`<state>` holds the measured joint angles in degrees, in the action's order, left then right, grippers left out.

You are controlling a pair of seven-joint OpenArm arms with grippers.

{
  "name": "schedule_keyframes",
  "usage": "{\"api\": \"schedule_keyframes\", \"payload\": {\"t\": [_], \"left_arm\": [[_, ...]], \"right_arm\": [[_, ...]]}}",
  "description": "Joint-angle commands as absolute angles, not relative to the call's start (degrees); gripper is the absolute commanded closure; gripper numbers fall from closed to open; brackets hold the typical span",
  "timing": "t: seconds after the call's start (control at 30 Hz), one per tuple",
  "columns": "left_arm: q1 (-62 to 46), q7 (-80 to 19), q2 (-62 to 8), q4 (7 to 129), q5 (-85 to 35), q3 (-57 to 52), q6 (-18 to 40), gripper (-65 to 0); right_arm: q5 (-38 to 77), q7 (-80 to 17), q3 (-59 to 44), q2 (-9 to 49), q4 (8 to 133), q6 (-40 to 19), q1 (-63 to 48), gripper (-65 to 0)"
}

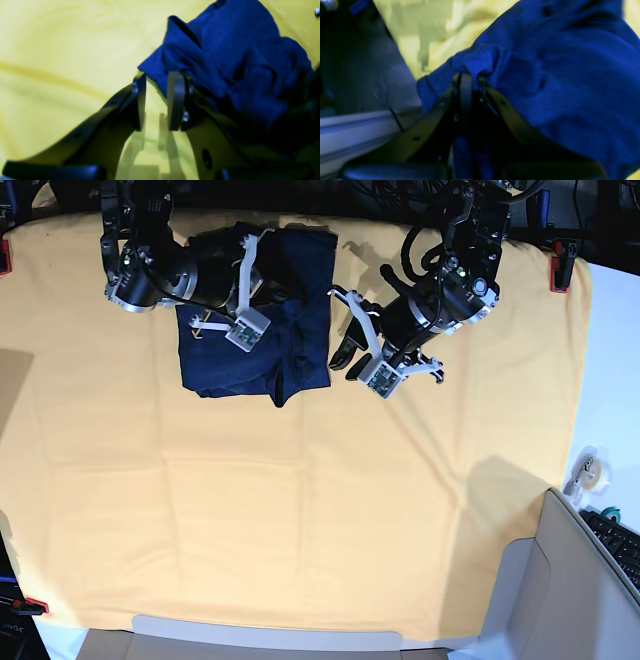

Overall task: Fold the T-shirt properly
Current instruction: 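Tuck the folded end down with the right gripper and withdraw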

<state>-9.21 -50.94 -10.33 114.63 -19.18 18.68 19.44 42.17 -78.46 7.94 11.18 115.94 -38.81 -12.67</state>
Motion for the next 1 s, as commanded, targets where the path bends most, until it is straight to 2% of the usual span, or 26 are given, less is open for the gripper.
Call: {"api": "schedule_keyframes", "payload": {"t": [0.0, 0.2, 0.27, 0.5, 0.6, 0.87, 0.97], "left_arm": [[-8.7, -49.6, -10.3, 115.6, -19.6, 18.5, 19.5, -15.4], [-8.7, -49.6, -10.3, 115.6, -19.6, 18.4, 19.2, -15.4], [-8.7, -49.6, -10.3, 115.6, -19.6, 18.4, 19.2, -15.4], [-8.7, -49.6, -10.3, 115.6, -19.6, 18.4, 19.2, -15.4], [-8.7, -49.6, -10.3, 115.6, -19.6, 18.4, 19.2, -15.4], [-8.7, -49.6, -10.2, 115.6, -19.6, 18.4, 19.2, -15.4], [-8.6, -49.6, -10.0, 115.6, -19.6, 18.4, 19.1, -15.4]], "right_arm": [[41.5, -77.5, 9.1, 11.3, 116.7, -38.8, -12.3, -0.8], [32.2, -77.5, 14.5, 11.3, 115.3, -38.8, -12.4, -1.1], [31.3, -77.5, 16.0, 11.3, 114.6, -38.8, -12.1, -3.1], [31.1, -77.5, 17.5, 12.3, 114.5, -38.8, -9.5, -21.3], [31.2, -77.5, 17.5, 12.4, 114.8, -39.0, -7.6, -26.0], [40.4, -77.5, 16.9, 11.9, 114.8, -39.1, 1.1, -27.5], [42.6, -77.4, 15.9, 10.0, 114.8, -39.1, 2.5, -27.5]]}}
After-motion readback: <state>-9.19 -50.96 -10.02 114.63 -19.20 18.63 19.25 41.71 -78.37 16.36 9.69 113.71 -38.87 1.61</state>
